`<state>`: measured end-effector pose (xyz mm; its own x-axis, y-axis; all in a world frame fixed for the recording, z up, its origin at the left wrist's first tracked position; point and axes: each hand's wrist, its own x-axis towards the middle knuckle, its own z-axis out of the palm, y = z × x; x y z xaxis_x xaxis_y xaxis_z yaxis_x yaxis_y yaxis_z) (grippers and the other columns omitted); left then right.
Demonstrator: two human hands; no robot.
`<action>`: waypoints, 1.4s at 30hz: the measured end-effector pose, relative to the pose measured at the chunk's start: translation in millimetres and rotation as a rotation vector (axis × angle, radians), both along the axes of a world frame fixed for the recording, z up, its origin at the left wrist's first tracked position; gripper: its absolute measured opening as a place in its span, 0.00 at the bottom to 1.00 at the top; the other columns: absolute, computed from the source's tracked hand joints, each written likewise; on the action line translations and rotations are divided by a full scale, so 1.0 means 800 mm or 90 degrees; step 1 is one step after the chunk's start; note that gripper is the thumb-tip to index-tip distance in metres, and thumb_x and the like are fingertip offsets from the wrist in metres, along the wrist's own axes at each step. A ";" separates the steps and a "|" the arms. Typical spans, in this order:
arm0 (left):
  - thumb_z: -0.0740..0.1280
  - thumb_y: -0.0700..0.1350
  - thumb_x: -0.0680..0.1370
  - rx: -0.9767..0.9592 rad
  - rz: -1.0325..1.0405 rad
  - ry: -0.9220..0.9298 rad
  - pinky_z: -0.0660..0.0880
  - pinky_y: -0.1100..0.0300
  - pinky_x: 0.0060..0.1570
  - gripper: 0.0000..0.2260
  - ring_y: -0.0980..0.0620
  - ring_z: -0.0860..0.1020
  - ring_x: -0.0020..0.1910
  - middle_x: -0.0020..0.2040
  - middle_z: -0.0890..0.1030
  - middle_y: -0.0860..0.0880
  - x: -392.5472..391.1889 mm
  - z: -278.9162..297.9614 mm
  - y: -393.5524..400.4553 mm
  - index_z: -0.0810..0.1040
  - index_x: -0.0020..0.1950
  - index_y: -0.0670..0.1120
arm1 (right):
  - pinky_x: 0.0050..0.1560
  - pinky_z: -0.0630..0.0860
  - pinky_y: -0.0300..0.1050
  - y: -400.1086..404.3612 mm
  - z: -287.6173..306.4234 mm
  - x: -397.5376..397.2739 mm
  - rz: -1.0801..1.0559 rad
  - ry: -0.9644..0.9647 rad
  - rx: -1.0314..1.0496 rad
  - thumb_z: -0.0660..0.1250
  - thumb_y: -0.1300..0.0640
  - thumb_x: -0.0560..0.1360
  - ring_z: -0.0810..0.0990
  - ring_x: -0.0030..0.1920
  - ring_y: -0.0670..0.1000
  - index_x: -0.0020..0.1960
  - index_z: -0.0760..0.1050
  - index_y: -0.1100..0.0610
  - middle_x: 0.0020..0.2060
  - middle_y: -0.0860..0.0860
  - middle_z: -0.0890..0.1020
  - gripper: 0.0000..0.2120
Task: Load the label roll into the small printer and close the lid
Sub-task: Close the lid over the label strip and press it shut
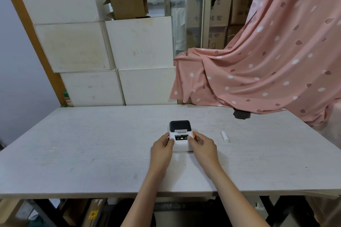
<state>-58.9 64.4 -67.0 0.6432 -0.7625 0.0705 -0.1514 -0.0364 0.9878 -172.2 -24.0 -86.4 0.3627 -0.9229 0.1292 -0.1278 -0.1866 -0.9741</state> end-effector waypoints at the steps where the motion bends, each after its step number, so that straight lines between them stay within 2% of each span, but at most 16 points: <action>1: 0.61 0.40 0.79 0.000 0.002 0.001 0.77 0.56 0.54 0.16 0.55 0.82 0.50 0.46 0.86 0.60 0.000 0.000 0.000 0.83 0.51 0.60 | 0.61 0.76 0.59 0.000 0.000 0.000 -0.002 0.004 -0.002 0.67 0.52 0.76 0.80 0.55 0.59 0.51 0.80 0.60 0.49 0.59 0.83 0.11; 6: 0.60 0.41 0.79 0.001 0.003 -0.004 0.74 0.59 0.46 0.16 0.55 0.79 0.44 0.44 0.85 0.58 -0.001 0.001 0.000 0.84 0.52 0.59 | 0.61 0.75 0.58 0.002 0.002 0.000 -0.004 0.000 0.004 0.67 0.53 0.77 0.80 0.56 0.58 0.51 0.81 0.59 0.49 0.59 0.83 0.10; 9: 0.61 0.41 0.79 0.004 0.002 -0.007 0.76 0.57 0.50 0.17 0.53 0.80 0.47 0.44 0.85 0.58 -0.001 0.002 0.001 0.83 0.49 0.62 | 0.56 0.79 0.54 0.003 0.004 0.000 -0.006 0.000 0.000 0.67 0.52 0.77 0.80 0.55 0.58 0.50 0.81 0.59 0.48 0.59 0.84 0.10; 12: 0.61 0.41 0.79 0.002 0.004 -0.010 0.76 0.57 0.51 0.18 0.53 0.81 0.50 0.45 0.85 0.60 -0.002 0.003 0.002 0.83 0.48 0.63 | 0.60 0.76 0.55 0.005 0.007 0.000 -0.012 -0.005 0.011 0.68 0.54 0.77 0.81 0.55 0.55 0.50 0.82 0.59 0.48 0.57 0.84 0.09; 15: 0.60 0.41 0.79 0.002 0.004 -0.014 0.75 0.58 0.50 0.17 0.51 0.81 0.50 0.45 0.85 0.59 -0.001 0.002 0.001 0.83 0.49 0.61 | 0.59 0.77 0.51 0.008 0.009 -0.001 -0.016 -0.002 0.013 0.69 0.55 0.77 0.82 0.53 0.51 0.49 0.83 0.57 0.47 0.54 0.86 0.07; 17: 0.60 0.41 0.79 0.002 0.002 -0.018 0.76 0.57 0.50 0.18 0.50 0.81 0.50 0.45 0.85 0.57 0.000 0.002 0.001 0.83 0.47 0.63 | 0.57 0.78 0.46 0.008 0.011 -0.001 -0.024 -0.002 0.013 0.69 0.55 0.77 0.82 0.52 0.48 0.49 0.84 0.55 0.45 0.51 0.86 0.06; 19: 0.60 0.41 0.79 0.003 0.000 -0.022 0.75 0.56 0.50 0.18 0.48 0.80 0.51 0.45 0.85 0.55 0.000 0.001 0.001 0.83 0.47 0.64 | 0.49 0.78 0.34 0.008 0.012 -0.001 -0.031 -0.005 0.023 0.70 0.56 0.78 0.83 0.46 0.44 0.45 0.83 0.52 0.40 0.44 0.86 0.04; 22: 0.60 0.42 0.78 0.003 0.001 -0.031 0.76 0.55 0.49 0.17 0.48 0.80 0.49 0.45 0.85 0.54 0.000 0.000 0.000 0.83 0.47 0.62 | 0.38 0.73 0.23 0.007 0.014 0.001 -0.037 -0.003 0.028 0.71 0.56 0.77 0.79 0.38 0.32 0.41 0.80 0.44 0.36 0.37 0.82 0.09; 25: 0.61 0.41 0.79 0.000 0.006 -0.032 0.74 0.59 0.47 0.21 0.54 0.79 0.45 0.43 0.85 0.58 -0.001 0.002 0.001 0.81 0.43 0.69 | 0.36 0.72 0.23 0.008 0.015 0.003 -0.045 -0.004 0.026 0.72 0.55 0.76 0.79 0.37 0.28 0.42 0.81 0.45 0.36 0.38 0.83 0.06; 29: 0.62 0.43 0.79 0.007 0.014 -0.035 0.77 0.54 0.54 0.23 0.52 0.81 0.51 0.41 0.84 0.63 -0.002 0.004 0.001 0.79 0.40 0.72 | 0.40 0.72 0.27 0.008 0.014 0.008 -0.067 -0.004 0.020 0.73 0.54 0.74 0.82 0.44 0.36 0.46 0.84 0.49 0.40 0.41 0.86 0.01; 36: 0.61 0.44 0.78 0.007 0.010 -0.040 0.77 0.48 0.55 0.18 0.49 0.81 0.51 0.45 0.85 0.56 0.001 0.000 0.000 0.81 0.45 0.68 | 0.40 0.71 0.27 0.011 0.016 0.009 -0.068 -0.007 0.029 0.74 0.53 0.74 0.81 0.45 0.36 0.47 0.84 0.49 0.40 0.41 0.85 0.03; 42: 0.62 0.44 0.78 -0.001 0.013 -0.024 0.77 0.51 0.55 0.19 0.51 0.81 0.52 0.45 0.85 0.58 0.001 0.000 0.000 0.81 0.44 0.69 | 0.36 0.70 0.24 0.014 0.020 0.008 -0.064 -0.018 0.024 0.74 0.54 0.74 0.79 0.41 0.34 0.44 0.79 0.44 0.37 0.37 0.82 0.05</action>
